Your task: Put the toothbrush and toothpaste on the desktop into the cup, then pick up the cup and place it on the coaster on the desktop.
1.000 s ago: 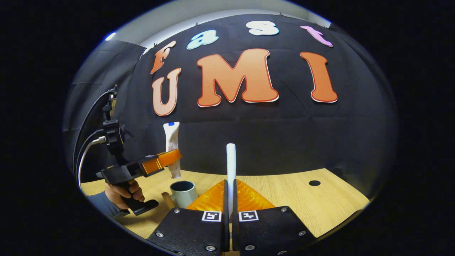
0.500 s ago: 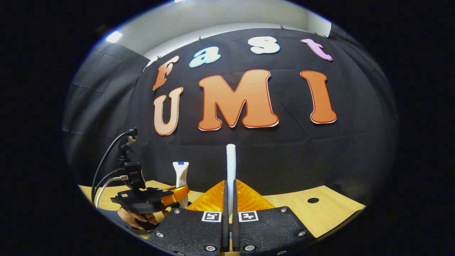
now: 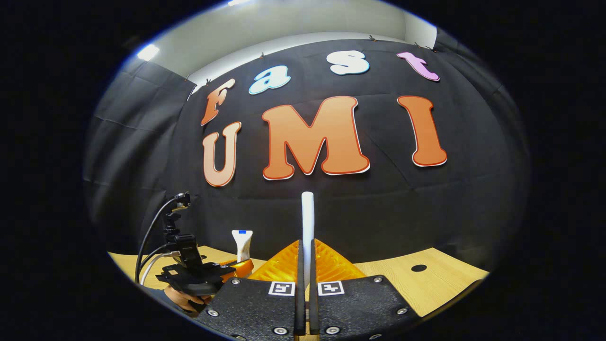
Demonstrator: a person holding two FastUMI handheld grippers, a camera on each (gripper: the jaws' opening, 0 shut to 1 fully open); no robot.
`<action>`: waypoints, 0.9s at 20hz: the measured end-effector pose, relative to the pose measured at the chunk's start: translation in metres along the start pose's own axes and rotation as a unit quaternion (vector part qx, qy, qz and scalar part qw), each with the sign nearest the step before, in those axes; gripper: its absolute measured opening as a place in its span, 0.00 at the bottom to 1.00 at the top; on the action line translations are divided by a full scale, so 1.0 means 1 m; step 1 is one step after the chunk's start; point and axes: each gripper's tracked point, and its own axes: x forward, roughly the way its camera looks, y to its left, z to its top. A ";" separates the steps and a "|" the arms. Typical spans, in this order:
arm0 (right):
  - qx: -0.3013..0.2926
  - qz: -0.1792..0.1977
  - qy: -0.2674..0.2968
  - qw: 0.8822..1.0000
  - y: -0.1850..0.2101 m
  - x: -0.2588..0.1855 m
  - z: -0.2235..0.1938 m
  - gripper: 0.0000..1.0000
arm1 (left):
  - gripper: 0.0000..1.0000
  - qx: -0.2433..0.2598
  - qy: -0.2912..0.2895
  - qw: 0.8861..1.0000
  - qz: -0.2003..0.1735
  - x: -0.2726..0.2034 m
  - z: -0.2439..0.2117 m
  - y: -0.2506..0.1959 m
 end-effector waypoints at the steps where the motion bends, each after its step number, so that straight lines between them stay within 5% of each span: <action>1: -0.003 -0.002 0.003 1.000 0.001 0.001 -0.001 0.03 | 0.13 0.007 0.001 1.000 0.005 0.000 -0.001 0.003; 7: 0.003 0.003 0.014 1.000 0.002 0.004 -0.009 0.03 | 0.21 0.016 0.017 1.000 0.000 -0.008 -0.002 0.001; 9: 0.005 0.002 0.019 1.000 -0.001 -0.001 -0.015 0.03 | 0.39 0.023 0.034 0.999 -0.002 0.003 -0.017 0.000; 10: 0.005 0.001 0.020 1.000 -0.001 0.000 -0.013 0.03 | 0.37 0.030 0.038 0.999 0.006 -0.002 -0.017 0.003; 13: -0.001 -0.001 0.022 1.000 -0.002 0.000 -0.015 0.03 | 0.78 0.017 0.020 1.000 0.005 -0.005 -0.002 0.000; 18: 0.007 -0.003 0.019 1.000 -0.003 0.003 -0.014 0.03 | 0.96 0.021 -0.009 1.000 0.012 -0.017 0.026 0.001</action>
